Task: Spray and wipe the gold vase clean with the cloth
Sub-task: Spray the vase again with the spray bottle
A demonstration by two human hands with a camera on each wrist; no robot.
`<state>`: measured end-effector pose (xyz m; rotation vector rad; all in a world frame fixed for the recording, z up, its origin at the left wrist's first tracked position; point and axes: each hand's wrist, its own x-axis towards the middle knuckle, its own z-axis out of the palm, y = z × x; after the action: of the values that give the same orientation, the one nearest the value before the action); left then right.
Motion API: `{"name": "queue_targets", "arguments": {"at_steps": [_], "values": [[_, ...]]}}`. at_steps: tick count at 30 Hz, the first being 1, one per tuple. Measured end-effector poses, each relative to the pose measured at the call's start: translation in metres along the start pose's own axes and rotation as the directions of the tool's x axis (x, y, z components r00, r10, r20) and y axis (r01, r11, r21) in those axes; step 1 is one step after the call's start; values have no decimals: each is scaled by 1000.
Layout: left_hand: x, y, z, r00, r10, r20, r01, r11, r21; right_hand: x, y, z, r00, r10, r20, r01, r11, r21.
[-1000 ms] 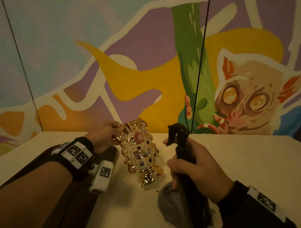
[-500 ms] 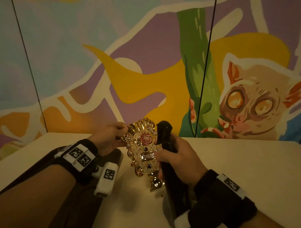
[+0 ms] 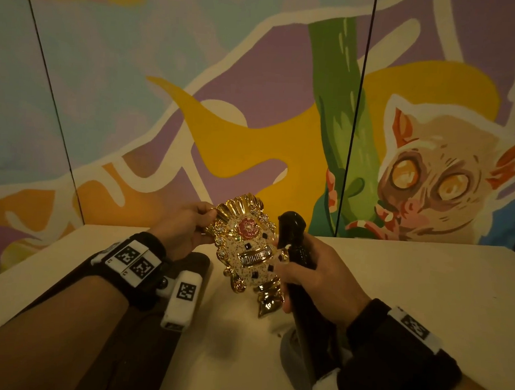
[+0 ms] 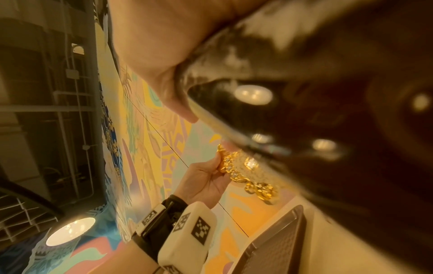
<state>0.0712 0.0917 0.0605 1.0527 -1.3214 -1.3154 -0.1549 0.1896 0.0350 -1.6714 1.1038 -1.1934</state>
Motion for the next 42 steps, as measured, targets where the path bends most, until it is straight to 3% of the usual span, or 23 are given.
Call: {"name": "queue_targets", "arguments": {"at_steps": [12,17,25,32,34,37,42], "values": [[1,22,-7,999,40,-21,-40,999,-27,-36,13,-24,999,50,-2,-50,993,-104],[2,32,-14,997,55,-61,-58,997,-58,-48,11,-29,1000,16,20,-13,992,-123],[-7,32,-18,996,84,31,-86,991,97,-33,-7,-32,1000,-13,-16,14,1000,18],[-13,23,-2,980,117,159,-146,973,181,-17,-12,-31,999,-37,-10,38,999,23],[-12,22,4,978,124,166,-157,966,205,-18,-8,-37,996,-71,-49,71,997,-7],[-10,21,16,978,139,157,-180,942,284,-20,4,-59,971,-123,-204,93,984,-150],[-4,8,42,973,168,157,-222,868,445,-27,35,-111,887,-98,-451,-10,973,-232]]}}
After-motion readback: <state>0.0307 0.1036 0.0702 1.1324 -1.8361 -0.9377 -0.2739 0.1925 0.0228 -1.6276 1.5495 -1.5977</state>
